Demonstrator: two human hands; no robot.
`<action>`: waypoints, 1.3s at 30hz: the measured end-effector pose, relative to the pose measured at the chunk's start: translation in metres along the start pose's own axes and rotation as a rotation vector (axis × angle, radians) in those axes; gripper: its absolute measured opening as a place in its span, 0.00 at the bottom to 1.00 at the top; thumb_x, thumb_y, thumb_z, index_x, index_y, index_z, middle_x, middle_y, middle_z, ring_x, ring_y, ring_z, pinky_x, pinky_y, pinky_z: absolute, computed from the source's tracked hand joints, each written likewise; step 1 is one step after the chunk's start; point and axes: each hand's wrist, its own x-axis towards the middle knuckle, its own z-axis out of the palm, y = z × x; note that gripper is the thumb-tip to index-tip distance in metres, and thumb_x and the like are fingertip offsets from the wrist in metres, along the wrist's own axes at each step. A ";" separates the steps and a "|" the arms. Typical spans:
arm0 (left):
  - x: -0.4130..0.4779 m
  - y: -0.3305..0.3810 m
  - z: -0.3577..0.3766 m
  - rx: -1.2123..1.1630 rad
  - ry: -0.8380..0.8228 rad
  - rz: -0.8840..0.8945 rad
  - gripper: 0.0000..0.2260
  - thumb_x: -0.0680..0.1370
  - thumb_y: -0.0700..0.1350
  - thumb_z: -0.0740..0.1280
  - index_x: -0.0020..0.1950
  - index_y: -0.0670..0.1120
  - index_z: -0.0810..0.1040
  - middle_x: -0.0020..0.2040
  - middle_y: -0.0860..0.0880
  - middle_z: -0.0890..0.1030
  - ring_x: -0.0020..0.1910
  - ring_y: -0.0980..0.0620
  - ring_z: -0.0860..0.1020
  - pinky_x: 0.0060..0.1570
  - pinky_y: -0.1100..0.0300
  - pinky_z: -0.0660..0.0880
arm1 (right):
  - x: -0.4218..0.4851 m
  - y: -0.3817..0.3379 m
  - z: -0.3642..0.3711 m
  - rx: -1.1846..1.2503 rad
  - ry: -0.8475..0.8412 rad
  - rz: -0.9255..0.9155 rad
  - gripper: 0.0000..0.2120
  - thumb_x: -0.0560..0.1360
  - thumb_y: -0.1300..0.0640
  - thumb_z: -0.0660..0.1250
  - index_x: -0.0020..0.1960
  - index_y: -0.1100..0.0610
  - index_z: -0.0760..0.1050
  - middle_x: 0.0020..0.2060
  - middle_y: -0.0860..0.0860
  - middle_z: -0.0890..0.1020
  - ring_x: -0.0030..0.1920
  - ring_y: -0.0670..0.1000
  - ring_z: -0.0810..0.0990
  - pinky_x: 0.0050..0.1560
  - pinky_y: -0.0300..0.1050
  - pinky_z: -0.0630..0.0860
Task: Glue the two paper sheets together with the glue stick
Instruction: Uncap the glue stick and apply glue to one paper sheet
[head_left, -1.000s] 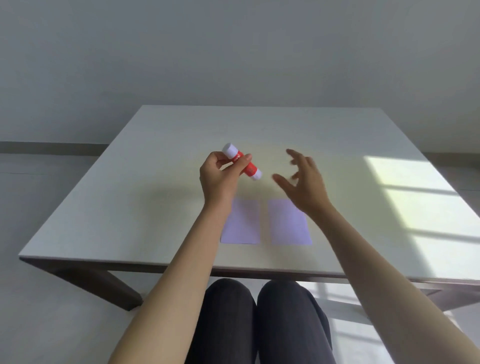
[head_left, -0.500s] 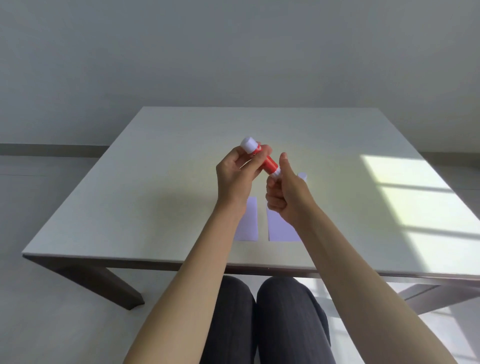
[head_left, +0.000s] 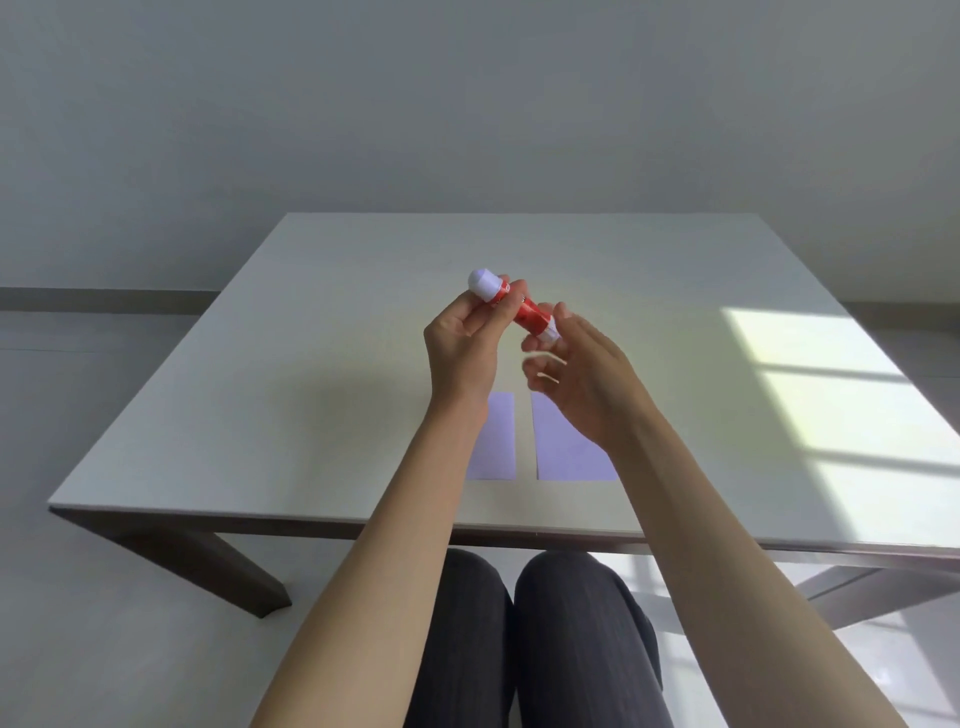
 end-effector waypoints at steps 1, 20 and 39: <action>0.001 0.000 -0.001 -0.002 0.007 0.004 0.03 0.71 0.44 0.73 0.37 0.51 0.84 0.47 0.45 0.85 0.52 0.47 0.82 0.59 0.57 0.74 | -0.001 0.000 -0.001 0.035 -0.037 -0.052 0.09 0.79 0.54 0.61 0.52 0.58 0.74 0.30 0.50 0.77 0.28 0.48 0.74 0.31 0.38 0.72; 0.009 -0.014 -0.016 -0.049 -0.188 -0.026 0.07 0.70 0.44 0.71 0.47 0.48 0.83 0.46 0.50 0.87 0.54 0.47 0.82 0.66 0.50 0.71 | -0.006 0.001 0.008 0.044 0.102 0.282 0.23 0.78 0.42 0.57 0.32 0.57 0.71 0.15 0.46 0.62 0.15 0.45 0.58 0.17 0.35 0.57; 0.014 -0.009 -0.065 0.389 -0.452 0.001 0.19 0.77 0.44 0.66 0.67 0.55 0.71 0.66 0.58 0.73 0.63 0.71 0.70 0.57 0.77 0.68 | -0.005 0.003 0.015 0.196 0.108 -0.084 0.04 0.76 0.57 0.66 0.43 0.55 0.78 0.24 0.47 0.75 0.24 0.45 0.72 0.25 0.36 0.71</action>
